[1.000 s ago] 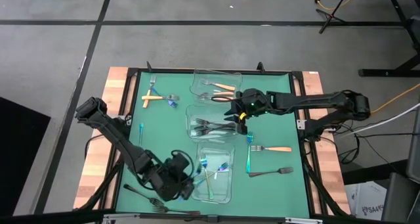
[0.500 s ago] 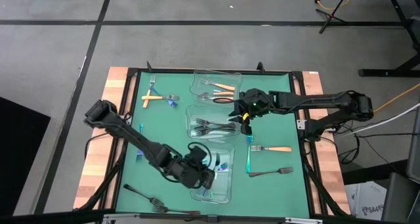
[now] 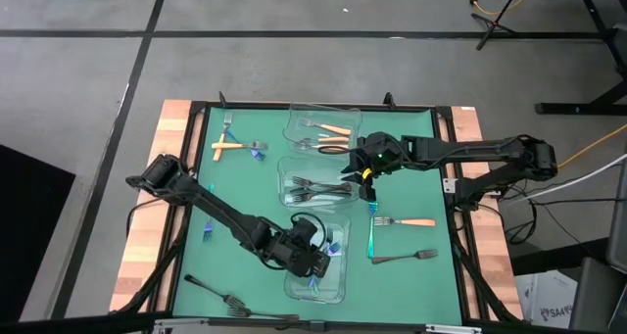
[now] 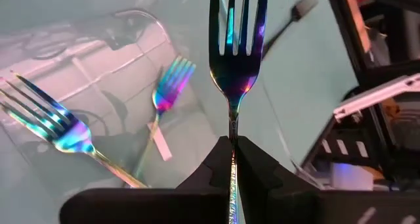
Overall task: Sort silverware by color (type)
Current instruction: Put the blue fork into the bottom transparent bin
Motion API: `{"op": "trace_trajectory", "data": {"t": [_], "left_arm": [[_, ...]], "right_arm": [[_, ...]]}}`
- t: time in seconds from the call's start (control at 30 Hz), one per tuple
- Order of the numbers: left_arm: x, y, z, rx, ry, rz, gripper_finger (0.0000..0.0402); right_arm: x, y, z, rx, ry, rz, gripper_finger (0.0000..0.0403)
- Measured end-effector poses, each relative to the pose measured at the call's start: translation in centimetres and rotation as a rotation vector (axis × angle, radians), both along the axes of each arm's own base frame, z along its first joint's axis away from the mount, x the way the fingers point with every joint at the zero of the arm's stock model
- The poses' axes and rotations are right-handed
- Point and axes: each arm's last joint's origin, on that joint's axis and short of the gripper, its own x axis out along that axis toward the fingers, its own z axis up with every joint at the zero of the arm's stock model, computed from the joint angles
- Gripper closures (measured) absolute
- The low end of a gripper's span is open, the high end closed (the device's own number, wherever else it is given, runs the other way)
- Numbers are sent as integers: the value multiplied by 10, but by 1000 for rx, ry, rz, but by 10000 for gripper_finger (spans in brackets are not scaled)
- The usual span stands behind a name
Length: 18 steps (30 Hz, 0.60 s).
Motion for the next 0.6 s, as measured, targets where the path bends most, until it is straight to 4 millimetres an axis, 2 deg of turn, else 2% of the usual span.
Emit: {"op": "trace_trajectory", "data": {"t": [0.4,0.6], "left_arm": [[11,4,-37,-33,124,-40,398],[14,9,-46,-47,172,-45,398]], "right_arm": [[0,0,0,0,1,0,315],[0,0,0,0,1,0,315]]}}
